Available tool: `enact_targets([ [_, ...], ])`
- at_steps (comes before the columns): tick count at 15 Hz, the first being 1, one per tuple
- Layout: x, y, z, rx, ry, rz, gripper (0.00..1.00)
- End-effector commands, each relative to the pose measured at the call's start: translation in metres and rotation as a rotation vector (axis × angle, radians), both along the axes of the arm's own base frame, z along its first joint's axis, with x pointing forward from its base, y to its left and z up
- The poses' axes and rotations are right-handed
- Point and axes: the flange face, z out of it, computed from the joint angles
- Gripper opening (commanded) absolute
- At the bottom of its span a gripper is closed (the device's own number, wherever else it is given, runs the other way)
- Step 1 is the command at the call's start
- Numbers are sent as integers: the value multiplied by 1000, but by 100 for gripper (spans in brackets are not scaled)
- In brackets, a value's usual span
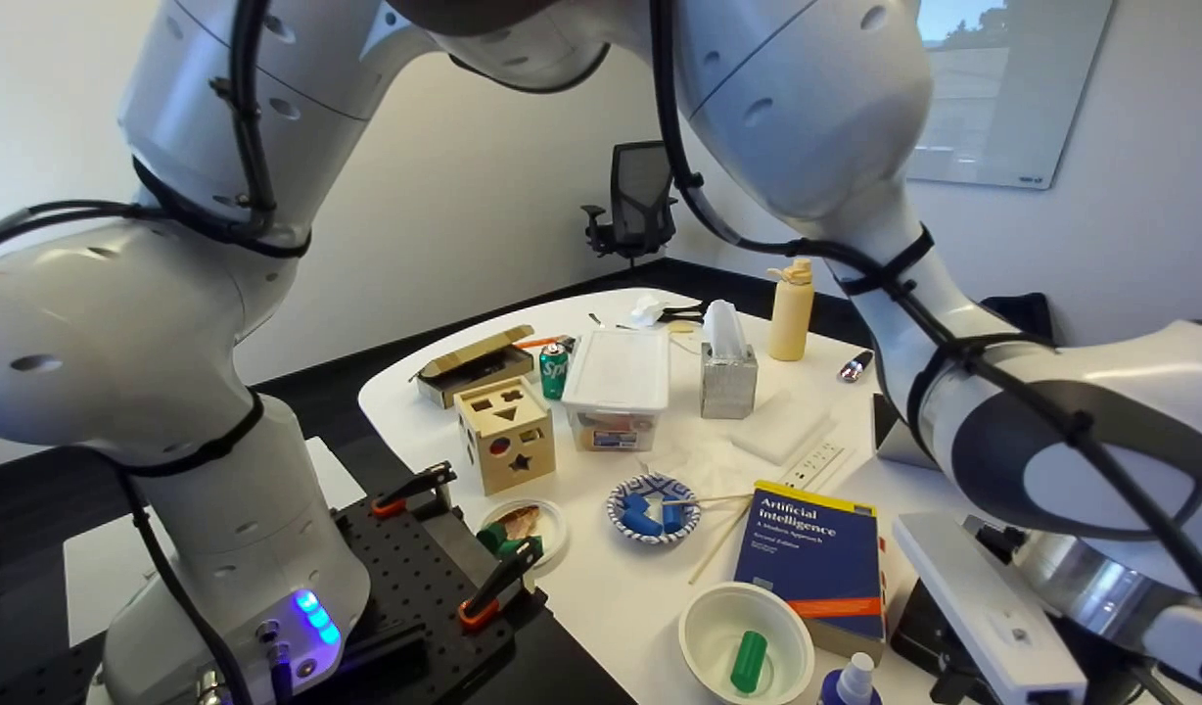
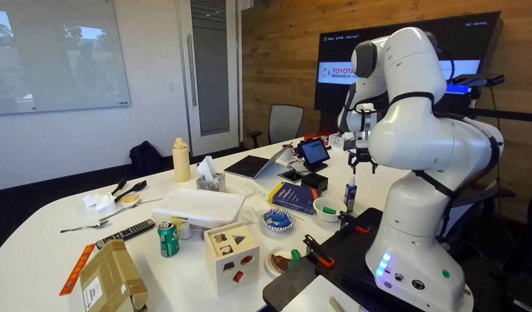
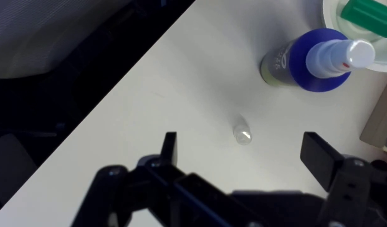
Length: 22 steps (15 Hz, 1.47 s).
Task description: Put the clear cap onto the bottle
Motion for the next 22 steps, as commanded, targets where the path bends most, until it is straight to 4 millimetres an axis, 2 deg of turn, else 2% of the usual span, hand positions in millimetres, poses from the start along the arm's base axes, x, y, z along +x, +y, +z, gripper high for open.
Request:
enact_targets([
  [1,0,14,-23,-32,1,-29,100],
  [8,-9,12,-83,-27,30,-48,100],
  [12,-7,8,-100,-30,37,-49,100],
  [17,9,-5,-110,-24,17,-52,100],
  [22,33,-12,-136,-21,7,-43,100],
])
